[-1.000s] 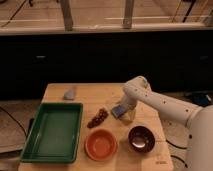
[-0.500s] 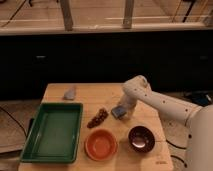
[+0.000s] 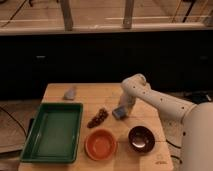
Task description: Wipe tray with sponge
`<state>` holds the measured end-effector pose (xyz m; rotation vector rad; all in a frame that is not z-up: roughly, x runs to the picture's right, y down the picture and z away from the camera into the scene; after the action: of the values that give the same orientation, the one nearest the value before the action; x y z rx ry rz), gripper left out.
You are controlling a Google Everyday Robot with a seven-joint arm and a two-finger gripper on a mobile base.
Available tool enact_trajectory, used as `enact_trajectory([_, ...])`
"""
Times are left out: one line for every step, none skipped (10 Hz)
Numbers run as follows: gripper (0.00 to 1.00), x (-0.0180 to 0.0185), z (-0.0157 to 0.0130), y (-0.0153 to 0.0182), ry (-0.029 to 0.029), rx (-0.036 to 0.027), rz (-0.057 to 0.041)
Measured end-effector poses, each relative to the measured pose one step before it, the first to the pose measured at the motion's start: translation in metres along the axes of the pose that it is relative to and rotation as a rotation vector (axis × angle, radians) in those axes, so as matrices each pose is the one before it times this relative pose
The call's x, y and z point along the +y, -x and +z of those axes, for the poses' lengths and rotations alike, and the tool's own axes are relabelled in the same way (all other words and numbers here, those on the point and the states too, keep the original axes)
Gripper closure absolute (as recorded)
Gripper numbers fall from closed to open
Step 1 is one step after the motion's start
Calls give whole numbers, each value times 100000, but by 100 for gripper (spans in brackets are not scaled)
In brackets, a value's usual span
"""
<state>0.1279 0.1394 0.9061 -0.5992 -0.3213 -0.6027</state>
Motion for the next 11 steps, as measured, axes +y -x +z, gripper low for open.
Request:
enact_trajectory([100,36,4,-21,-32,10,58])
enact_trajectory([100,-141,17,42,-348,60,-162])
enact_trajectory([100,116,-197,30,-541,543,-578])
enact_trajectory([100,286,-760,62,-595,875,-852])
enact_trajectory([100,-51,-1516,286,-1579,904,-1433])
enact_trajectory([100,-501,-2172,730,-1956,1059,-3029])
enact_trajectory([100,-166,-1153,300,-1122,579,-1624])
enact_trajectory([100,-175,-1434,423,-1240,586,-2383])
enact_trajectory([100,-314,-1409,602,-1188,552,-3811])
enact_trajectory([100,-189,-443,288,-287,72,-1467])
enact_trajectory([100,-824,-1202,1103,135,993,-5596])
